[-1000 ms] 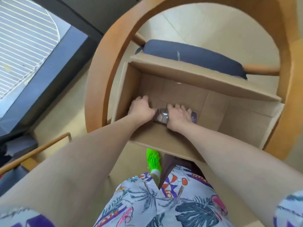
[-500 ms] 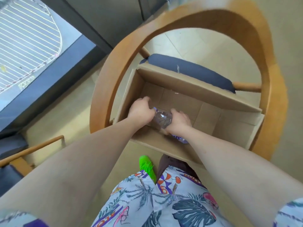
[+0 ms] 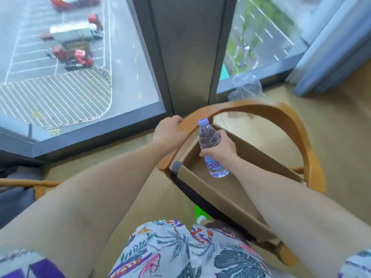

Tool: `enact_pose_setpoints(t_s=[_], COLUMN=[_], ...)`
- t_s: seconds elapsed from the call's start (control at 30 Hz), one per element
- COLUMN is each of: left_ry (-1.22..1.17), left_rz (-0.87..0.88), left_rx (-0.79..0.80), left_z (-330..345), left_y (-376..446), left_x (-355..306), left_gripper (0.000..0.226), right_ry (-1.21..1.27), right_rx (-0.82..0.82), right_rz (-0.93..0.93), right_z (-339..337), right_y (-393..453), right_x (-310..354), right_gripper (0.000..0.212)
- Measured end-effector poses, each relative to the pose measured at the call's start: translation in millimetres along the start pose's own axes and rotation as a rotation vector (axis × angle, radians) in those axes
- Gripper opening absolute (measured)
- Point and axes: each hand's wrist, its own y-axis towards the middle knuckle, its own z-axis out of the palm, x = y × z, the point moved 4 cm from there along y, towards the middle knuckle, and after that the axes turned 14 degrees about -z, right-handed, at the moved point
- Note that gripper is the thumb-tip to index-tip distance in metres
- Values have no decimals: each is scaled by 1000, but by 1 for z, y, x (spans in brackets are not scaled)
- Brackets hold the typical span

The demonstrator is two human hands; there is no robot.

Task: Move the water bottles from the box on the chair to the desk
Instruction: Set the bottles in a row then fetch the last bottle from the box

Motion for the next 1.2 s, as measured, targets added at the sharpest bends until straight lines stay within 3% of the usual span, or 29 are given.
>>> enact_pose_setpoints(t_s=[0.23,0.53,0.83,1.2], left_ry=[-77,-139,-313,-518], left_rz=[-195,-502,-942,-1420], left_rx=[-238,-595,-825,-1011], left_z=[-129,-232,-225,-189], left_y=[-79,-268,-481,-714], left_x=[146,370,556,726], left_gripper=[54,48,48,58], right_ry=[87,114,8,-49], right_rx=[106,436,928,1385], right_rz=[-338,-669,-908,-1091], right_z=[93,294,483,669], right_y=[-47,-195,-394,-649], right_x=[147,288,334,365], right_gripper=[55,49,57,58])
